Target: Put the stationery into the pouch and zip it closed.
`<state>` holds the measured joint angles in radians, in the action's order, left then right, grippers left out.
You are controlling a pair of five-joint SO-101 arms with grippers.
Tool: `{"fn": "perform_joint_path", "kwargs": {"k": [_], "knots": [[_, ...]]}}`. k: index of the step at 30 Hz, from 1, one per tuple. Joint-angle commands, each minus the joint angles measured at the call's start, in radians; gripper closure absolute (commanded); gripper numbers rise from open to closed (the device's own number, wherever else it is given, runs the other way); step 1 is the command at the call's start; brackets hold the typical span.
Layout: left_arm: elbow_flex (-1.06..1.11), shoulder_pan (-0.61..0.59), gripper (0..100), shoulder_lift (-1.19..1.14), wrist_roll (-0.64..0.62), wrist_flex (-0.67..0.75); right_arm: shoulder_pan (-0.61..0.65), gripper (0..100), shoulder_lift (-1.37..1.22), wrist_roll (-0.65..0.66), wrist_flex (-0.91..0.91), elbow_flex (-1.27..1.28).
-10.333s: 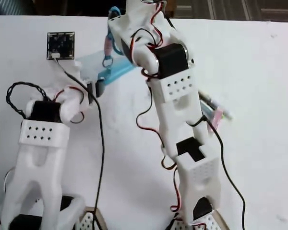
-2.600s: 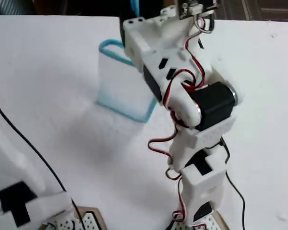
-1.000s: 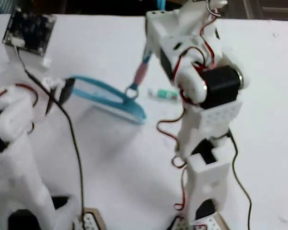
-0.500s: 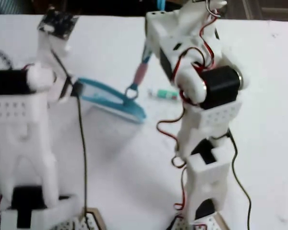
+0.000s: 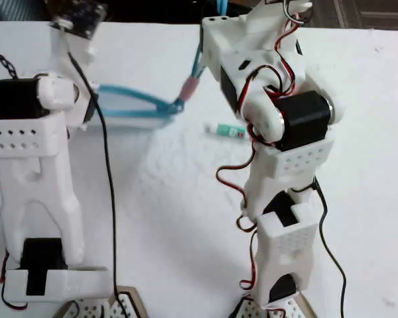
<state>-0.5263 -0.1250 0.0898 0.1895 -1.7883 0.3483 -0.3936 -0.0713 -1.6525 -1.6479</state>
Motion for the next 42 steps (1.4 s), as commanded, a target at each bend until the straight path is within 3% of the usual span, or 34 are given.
{"fn": "perform_joint_path", "kwargs": {"k": [1, 5, 9, 15, 24, 29, 35, 39, 42], "knots": [[-0.041, 0.022, 98, 0.073, -0.106, -0.003, 0.004, 93.1, 0.018, 0.012, 0.010, -0.018], [0.063, 0.065, 98, 0.173, -0.261, -0.003, 0.007, 74.5, 0.054, 0.015, -0.067, -0.018], [0.103, 0.019, 98, 0.183, -0.454, -0.002, 0.035, 61.1, 0.104, 0.083, -0.120, -0.018], [0.025, -0.041, 98, 0.102, -0.486, 0.002, 0.064, 60.8, 0.234, 0.166, -0.122, 0.114], [-0.025, -0.047, 98, 0.058, -0.480, 0.002, 0.156, 60.8, 0.766, 0.172, -0.117, 1.011], [0.029, -0.048, 98, 0.059, -0.488, -0.002, 0.096, 60.8, 0.992, 0.193, -0.116, 1.330], [0.222, -0.087, 98, 0.054, -0.488, 0.000, -0.168, 61.8, 0.993, 0.578, -0.117, 1.571], [0.224, -0.154, 98, 0.054, -0.466, -0.002, -0.229, 73.7, 0.794, 0.819, -0.110, 1.591], [0.222, -0.163, 98, 0.050, -0.466, -0.002, -0.231, 79.5, 0.585, 0.904, -0.073, 1.522]]}}
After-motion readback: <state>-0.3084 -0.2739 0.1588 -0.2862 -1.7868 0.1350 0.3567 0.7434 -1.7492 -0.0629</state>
